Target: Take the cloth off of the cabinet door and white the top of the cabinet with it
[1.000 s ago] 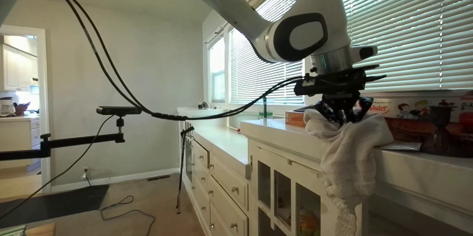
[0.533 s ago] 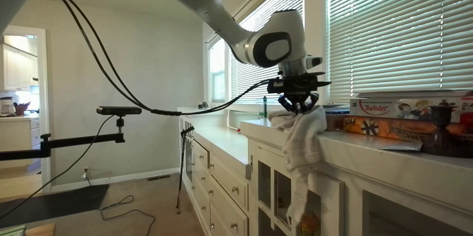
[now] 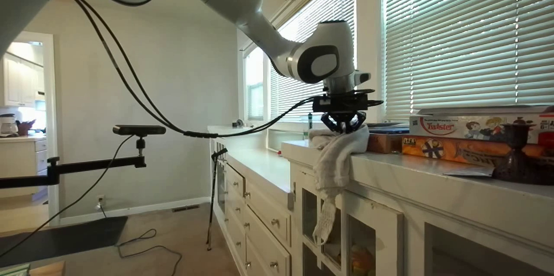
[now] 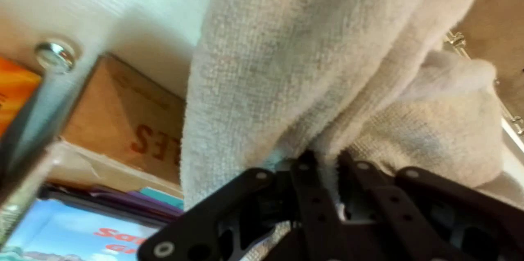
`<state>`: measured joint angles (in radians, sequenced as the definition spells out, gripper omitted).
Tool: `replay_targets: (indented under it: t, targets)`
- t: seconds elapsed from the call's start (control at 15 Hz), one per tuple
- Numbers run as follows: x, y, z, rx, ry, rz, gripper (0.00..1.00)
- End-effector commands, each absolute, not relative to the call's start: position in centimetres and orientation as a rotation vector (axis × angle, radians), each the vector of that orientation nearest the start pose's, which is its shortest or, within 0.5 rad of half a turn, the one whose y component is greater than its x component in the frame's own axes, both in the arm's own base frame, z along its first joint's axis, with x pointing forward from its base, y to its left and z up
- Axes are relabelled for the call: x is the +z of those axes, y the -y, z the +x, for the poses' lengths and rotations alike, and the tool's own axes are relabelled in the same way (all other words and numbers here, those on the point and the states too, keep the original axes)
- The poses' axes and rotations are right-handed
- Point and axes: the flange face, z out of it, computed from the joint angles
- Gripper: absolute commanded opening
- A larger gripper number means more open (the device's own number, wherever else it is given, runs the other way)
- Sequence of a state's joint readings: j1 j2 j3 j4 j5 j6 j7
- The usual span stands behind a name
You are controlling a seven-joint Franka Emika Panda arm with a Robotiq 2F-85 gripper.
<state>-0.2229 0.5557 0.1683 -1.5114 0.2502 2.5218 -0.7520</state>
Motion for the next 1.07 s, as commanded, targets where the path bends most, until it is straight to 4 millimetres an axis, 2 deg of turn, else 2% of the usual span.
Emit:
replay_targets:
  t: [0.0, 0.4, 0.6, 0.73, 0.87, 1.0]
  targets:
    - [38.5, 11.3, 73.0, -0.768, 0.622, -2.926, 0.03]
    - [38.3, 20.7, 69.6, -0.760, 0.336, -3.041, 0.03]
    - [38.1, 24.1, 68.1, -0.749, 0.197, -3.077, 0.03]
    - [38.3, 24.6, 68.0, -0.748, 0.179, -3.081, 0.03]
    - [38.6, 23.1, 68.8, -0.756, 0.242, -3.056, 0.03]
    - [38.9, 20.6, 69.9, -0.774, 0.332, -3.011, 0.03]
